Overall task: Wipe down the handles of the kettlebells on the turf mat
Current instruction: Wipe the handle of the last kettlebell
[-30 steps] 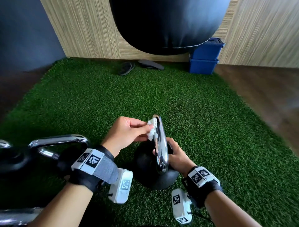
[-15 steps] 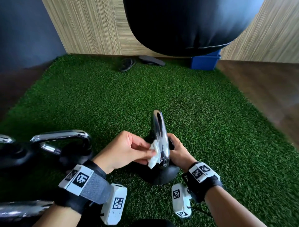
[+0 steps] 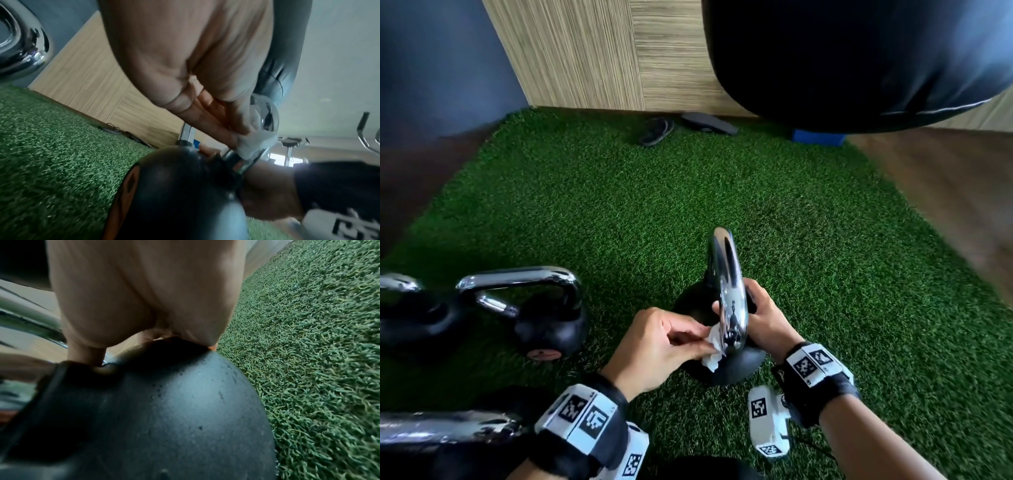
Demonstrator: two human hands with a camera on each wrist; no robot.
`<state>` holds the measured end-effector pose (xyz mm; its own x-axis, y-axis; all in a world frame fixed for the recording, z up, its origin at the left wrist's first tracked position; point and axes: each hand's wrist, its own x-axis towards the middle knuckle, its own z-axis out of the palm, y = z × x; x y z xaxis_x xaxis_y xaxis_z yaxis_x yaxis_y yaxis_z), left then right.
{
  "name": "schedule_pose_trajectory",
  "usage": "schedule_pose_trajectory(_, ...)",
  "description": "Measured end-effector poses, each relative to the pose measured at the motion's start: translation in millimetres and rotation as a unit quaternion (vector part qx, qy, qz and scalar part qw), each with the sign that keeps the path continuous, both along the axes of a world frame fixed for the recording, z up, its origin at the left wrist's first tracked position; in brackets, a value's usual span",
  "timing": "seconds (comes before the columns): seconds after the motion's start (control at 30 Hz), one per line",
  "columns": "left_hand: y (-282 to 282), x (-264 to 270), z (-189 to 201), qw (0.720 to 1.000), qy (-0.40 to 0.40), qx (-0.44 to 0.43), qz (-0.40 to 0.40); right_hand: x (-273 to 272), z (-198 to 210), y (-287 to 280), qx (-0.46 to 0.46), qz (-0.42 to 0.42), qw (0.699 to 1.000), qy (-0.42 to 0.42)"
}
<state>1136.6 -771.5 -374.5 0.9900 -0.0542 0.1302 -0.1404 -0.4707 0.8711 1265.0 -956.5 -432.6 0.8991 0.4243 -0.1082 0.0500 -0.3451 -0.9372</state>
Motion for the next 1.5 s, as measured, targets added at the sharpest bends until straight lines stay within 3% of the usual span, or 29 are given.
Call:
schedule_pose_trajectory(0.13,-2,1,-11,0.999,0.008,0.032,0.033,-6,7,3,-0.036,-0.002,0.999,-0.026)
schedule_pose_trajectory(0.23,8,7,-2,0.997,0.075,0.027,-0.011,-10,24,-5,-0.102,0.045,0.991,-0.075)
schedule_pose_trajectory(0.33,18,15,15,0.991,0.125,-0.035,-0.018,-13,52,-17,-0.154,0.093,0.977,-0.114)
schedule_pose_trajectory(0.4,21,20,27,0.985,0.123,-0.117,0.021,-14,68,-16,-0.073,0.01,0.99,-0.123)
schedule_pose_trajectory(0.47,19,22,38,0.969,0.114,-0.214,0.052,-18,86,-14,0.019,-0.073,0.981,-0.178)
schedule_pose_trajectory(0.57,13,19,55,0.948,0.094,-0.304,0.031,-38,119,-17,0.065,-0.047,0.968,-0.237)
schedule_pose_trajectory(0.67,5,15,70,0.949,0.068,-0.308,-0.008,-58,141,-20,0.037,0.026,0.972,-0.229)
schedule_pose_trajectory(0.93,-11,16,80,0.938,0.058,-0.337,0.048,-71,150,-22,0.099,0.025,0.981,-0.167)
schedule_pose_trajectory(1.03,-10,14,81,0.938,0.082,-0.336,0.027,-74,150,-23,0.116,0.035,0.977,-0.174)
schedule_pose_trajectory(1.17,13,14,80,0.965,0.123,-0.221,-0.07,-71,145,-31,0.138,0.012,0.976,-0.167)
schedule_pose_trajectory(1.27,32,22,60,0.992,0.128,-0.007,-0.013,-63,138,-42,0.134,-0.076,0.977,-0.148)
schedule_pose_trajectory(1.33,22,24,40,0.966,0.177,0.185,-0.026,-56,132,-46,0.111,-0.14,0.975,-0.132)
schedule_pose_trajectory(1.4,-4,28,12,0.941,0.196,0.269,-0.062,-49,126,-49,0.076,-0.174,0.974,-0.121)
schedule_pose_trajectory(1.5,-42,37,-29,0.93,0.1,0.353,-0.036,-39,116,-47,0.045,-0.178,0.977,-0.108)
